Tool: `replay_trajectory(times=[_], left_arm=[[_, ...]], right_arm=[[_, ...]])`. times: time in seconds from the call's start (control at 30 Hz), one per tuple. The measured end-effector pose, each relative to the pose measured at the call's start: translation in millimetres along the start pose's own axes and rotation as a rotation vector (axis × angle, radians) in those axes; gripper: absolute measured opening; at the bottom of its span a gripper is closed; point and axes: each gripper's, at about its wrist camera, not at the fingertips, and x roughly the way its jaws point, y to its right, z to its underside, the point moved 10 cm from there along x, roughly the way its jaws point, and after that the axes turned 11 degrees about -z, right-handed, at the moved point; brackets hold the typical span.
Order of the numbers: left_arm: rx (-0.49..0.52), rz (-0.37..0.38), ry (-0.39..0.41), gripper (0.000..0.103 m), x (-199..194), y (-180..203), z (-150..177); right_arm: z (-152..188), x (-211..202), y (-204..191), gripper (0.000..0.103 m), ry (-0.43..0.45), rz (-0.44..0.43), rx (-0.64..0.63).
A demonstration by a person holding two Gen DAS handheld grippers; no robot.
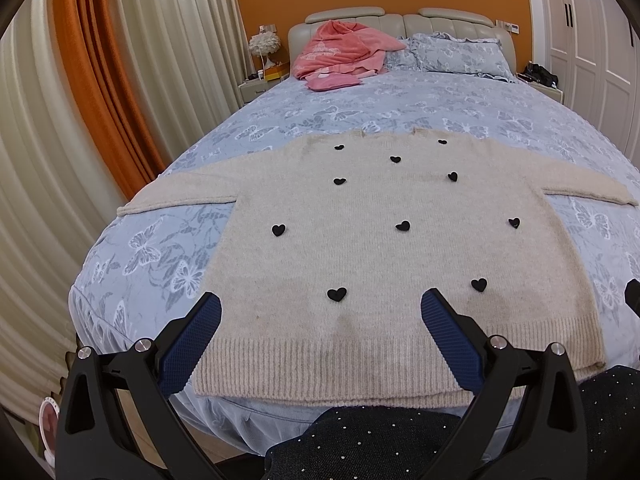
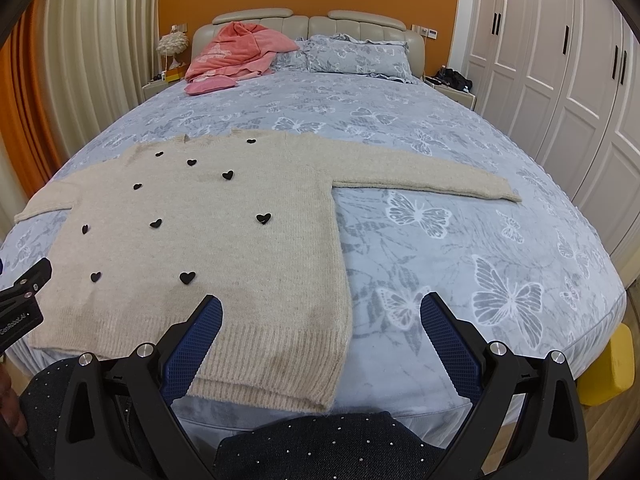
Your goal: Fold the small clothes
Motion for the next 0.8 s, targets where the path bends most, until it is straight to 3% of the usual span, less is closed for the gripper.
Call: replay_trajectory(times=[0.2,0.37,0.63,0.8], left_arm=[[0.017,0.0,0.005,0.098,0,-1,-1],[0.007,0.044,-0.007,0.098,-3,-1,-8],[-0.031,0.116,-0.081,0.098,25,32,-29],[-0.025,0.142,-0.12,0.098,51,68,-42]], right_arm=[[-1,-1,3,0.098,-0.017,-0.014,0.032],[-22,5,45,0.098,0.0,-0.119,0.186],[-84,99,264,0.098,-0.02,-0.017,0.564],[-100,175,368,0.096,-0.07,0.06,0.716]])
